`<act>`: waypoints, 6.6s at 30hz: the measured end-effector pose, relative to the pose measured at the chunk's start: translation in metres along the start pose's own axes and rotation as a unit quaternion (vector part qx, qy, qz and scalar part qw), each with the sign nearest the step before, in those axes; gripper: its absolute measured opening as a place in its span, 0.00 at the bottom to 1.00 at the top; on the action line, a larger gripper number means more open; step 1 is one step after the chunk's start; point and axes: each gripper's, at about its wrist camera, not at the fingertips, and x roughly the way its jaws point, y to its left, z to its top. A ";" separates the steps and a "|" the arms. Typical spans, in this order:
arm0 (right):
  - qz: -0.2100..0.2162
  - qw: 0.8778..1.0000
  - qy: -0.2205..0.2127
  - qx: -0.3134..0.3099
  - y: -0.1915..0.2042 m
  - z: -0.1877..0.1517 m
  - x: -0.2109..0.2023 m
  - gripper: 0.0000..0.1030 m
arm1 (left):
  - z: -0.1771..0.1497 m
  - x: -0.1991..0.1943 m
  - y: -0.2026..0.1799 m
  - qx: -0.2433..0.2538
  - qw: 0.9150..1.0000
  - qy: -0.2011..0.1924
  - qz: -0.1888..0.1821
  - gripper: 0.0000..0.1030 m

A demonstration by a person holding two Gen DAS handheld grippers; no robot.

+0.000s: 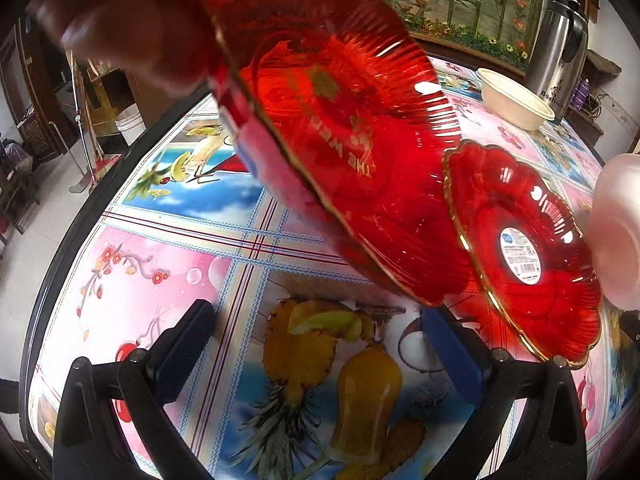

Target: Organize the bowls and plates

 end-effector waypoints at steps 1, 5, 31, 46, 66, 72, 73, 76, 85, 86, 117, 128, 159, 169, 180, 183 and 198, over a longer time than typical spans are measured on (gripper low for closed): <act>0.000 1.000 0.000 0.000 0.000 0.000 0.000 0.99 | 0.000 0.000 0.000 0.000 1.000 0.000 0.000 1.00; 0.000 1.000 0.000 0.000 -0.001 0.000 0.000 0.99 | 0.000 0.000 0.000 0.000 1.000 0.000 0.000 1.00; 0.000 1.000 0.000 0.000 -0.001 -0.001 0.002 0.99 | 0.000 0.000 0.000 0.000 1.000 0.000 0.000 1.00; 0.000 1.000 0.000 0.000 -0.001 0.000 0.003 0.99 | 0.000 -0.001 -0.001 0.000 1.000 0.000 0.000 1.00; 0.000 1.000 -0.001 -0.001 -0.001 -0.003 0.001 0.99 | 0.001 -0.001 -0.002 0.000 1.000 0.000 0.000 1.00; 0.000 1.000 -0.001 -0.001 0.000 -0.003 0.000 0.99 | 0.000 -0.001 -0.002 0.000 1.000 0.000 0.000 1.00; 0.000 1.000 -0.001 -0.001 0.000 -0.003 0.000 0.99 | 0.000 -0.001 -0.002 0.000 1.000 0.000 0.000 1.00; 0.000 1.000 -0.001 -0.001 0.000 -0.003 0.000 0.99 | 0.000 -0.001 -0.002 0.000 1.000 0.000 0.000 1.00; 0.000 1.000 -0.001 -0.001 0.000 -0.003 0.000 0.99 | 0.000 -0.001 -0.001 0.000 1.000 0.000 0.000 1.00; 0.000 1.000 -0.001 -0.001 0.000 -0.003 0.000 0.99 | 0.000 -0.001 -0.002 0.000 1.000 0.000 0.000 1.00; 0.020 0.999 0.047 -0.017 0.006 -0.001 -0.003 0.99 | -0.021 -0.100 -0.016 0.011 0.998 -0.013 -0.060 1.00; 0.091 0.989 -0.009 -0.113 0.040 0.003 -0.067 0.99 | -0.029 -0.133 -0.040 0.027 0.994 -0.033 -0.100 1.00; 0.254 0.957 0.020 -0.141 0.090 0.047 -0.099 0.65 | -0.005 -0.146 0.029 -0.026 0.991 -0.049 -0.118 0.97; 0.257 0.965 0.033 -0.038 0.084 0.084 -0.122 0.65 | 0.041 -0.119 0.047 -0.025 0.982 -0.030 -0.185 0.97; 0.281 0.957 0.054 -0.052 0.101 0.116 -0.103 0.65 | 0.053 -0.110 0.083 -0.082 0.984 0.002 -0.158 0.97; 0.298 0.950 0.071 -0.058 0.110 0.131 -0.082 0.65 | 0.050 -0.104 0.105 -0.115 0.982 0.025 -0.146 0.97; 0.329 0.933 0.140 -0.030 0.173 0.189 0.028 0.44 | 0.089 -0.036 0.135 -0.162 0.975 0.072 -0.131 0.75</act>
